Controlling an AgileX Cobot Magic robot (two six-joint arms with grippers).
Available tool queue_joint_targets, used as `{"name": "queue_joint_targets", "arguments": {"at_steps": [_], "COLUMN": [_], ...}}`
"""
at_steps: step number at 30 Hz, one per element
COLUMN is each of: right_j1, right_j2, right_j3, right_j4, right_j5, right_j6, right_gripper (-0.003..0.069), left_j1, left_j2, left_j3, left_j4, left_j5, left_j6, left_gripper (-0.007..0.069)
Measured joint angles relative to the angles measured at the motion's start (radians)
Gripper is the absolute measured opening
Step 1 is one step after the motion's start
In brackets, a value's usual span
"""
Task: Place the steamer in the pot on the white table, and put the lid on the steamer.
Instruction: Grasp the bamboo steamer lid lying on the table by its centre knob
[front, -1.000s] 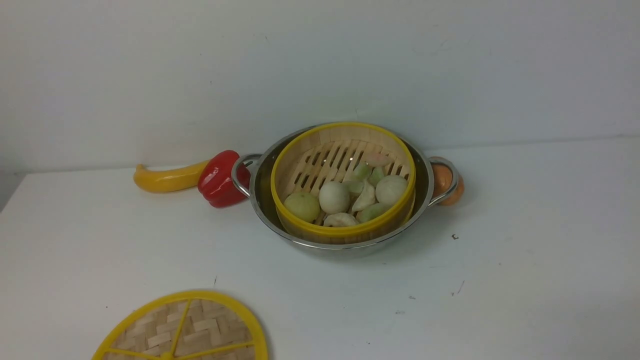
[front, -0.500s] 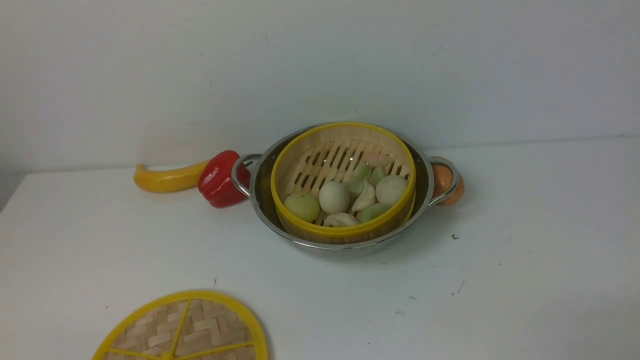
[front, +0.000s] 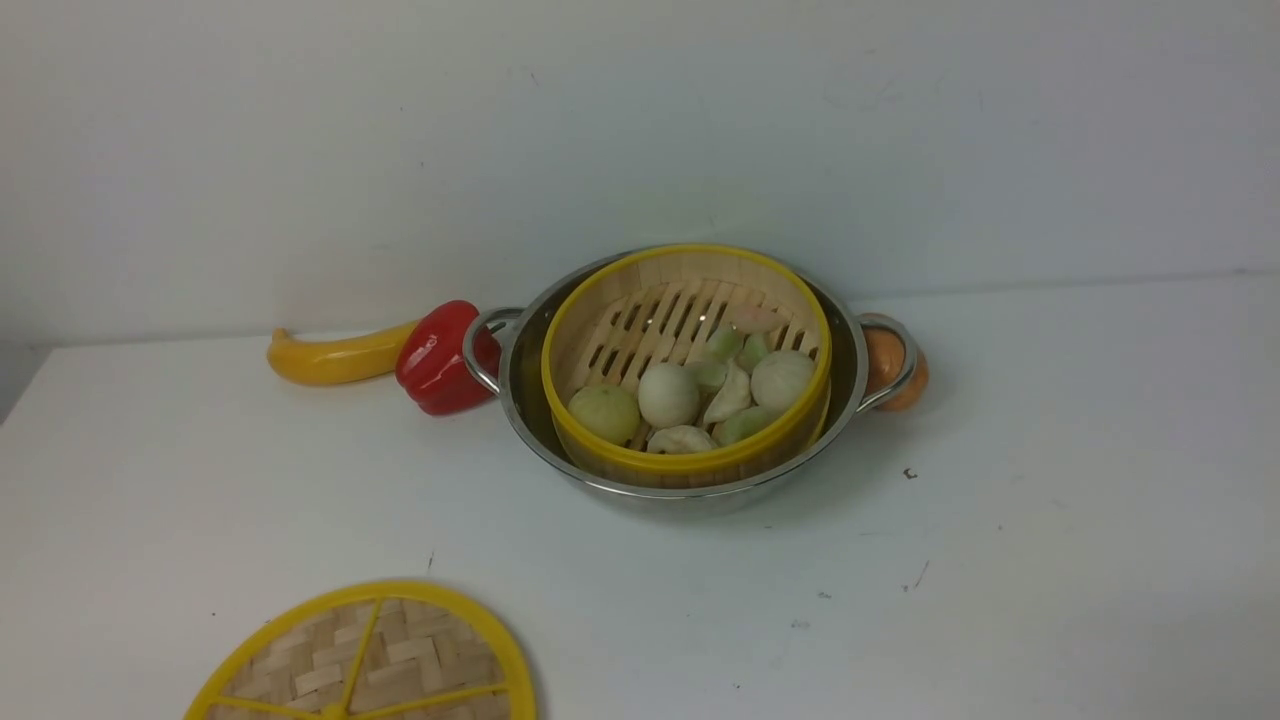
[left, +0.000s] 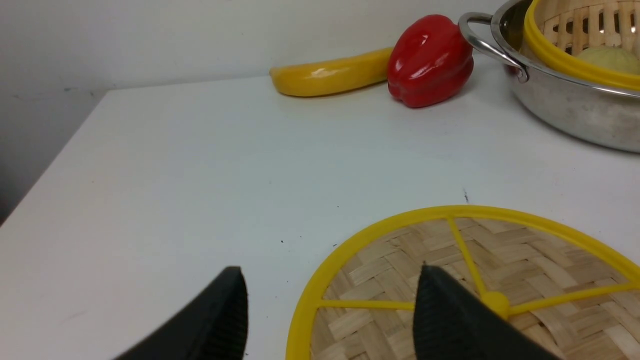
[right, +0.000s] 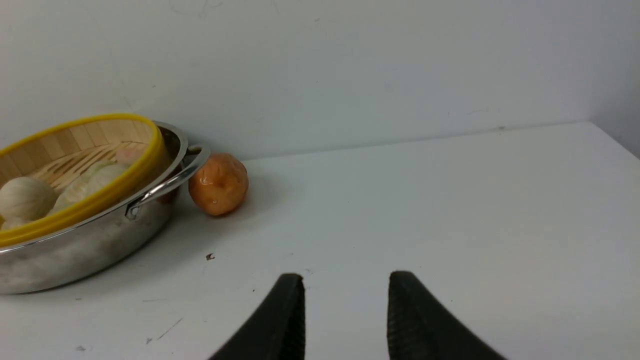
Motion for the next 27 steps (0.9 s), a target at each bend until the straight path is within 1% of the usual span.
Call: {"name": "queue_joint_targets", "arguments": {"at_steps": [11,13,15,17,18,19,22,24,27], "right_j1": [0.0,0.0,0.0,0.0,0.0,0.0,0.0,0.0,0.0], "right_j2": [0.0,0.0,0.0,0.0,0.0,0.0,0.0,0.0,0.0], "right_j3": [0.0,0.0,0.0,0.0,0.0,0.0,0.0,0.0,0.0], "right_j4": [0.0,0.0,0.0,0.0,0.0,0.0,0.0,0.0,0.0], "right_j5": [0.0,0.0,0.0,0.0,0.0,0.0,0.0,0.0,0.0], "right_j6": [0.004,0.004,0.005,0.006,0.006,0.006,0.008,0.008,0.008], "right_gripper": [0.0249,0.0249,0.0249,0.0249,0.0249,0.0249,0.0249,0.0249,0.0249], "left_j1": [0.0,0.0,0.0,0.0,0.0,0.0,0.0,0.0,0.0], "left_j2": [0.0,0.0,0.0,0.0,0.0,0.0,-0.001,-0.001,-0.001], "left_j3": [0.0,0.0,0.0,0.0,0.0,0.0,0.0,0.0,0.0], "left_j4": [-0.001,-0.022,-0.133,-0.272,-0.313,-0.387,-0.506,-0.551,-0.574], "left_j5": [0.0,-0.004,-0.032,-0.062,-0.07,-0.083,-0.13,-0.162,-0.18], "left_j6": [-0.001,-0.016,-0.082,-0.167,-0.187,-0.218,-0.25,-0.258,-0.26], "left_gripper": [0.0416,0.0416,0.0416,0.0416,0.0416,0.0416,0.0416,0.0416,0.0416]}}
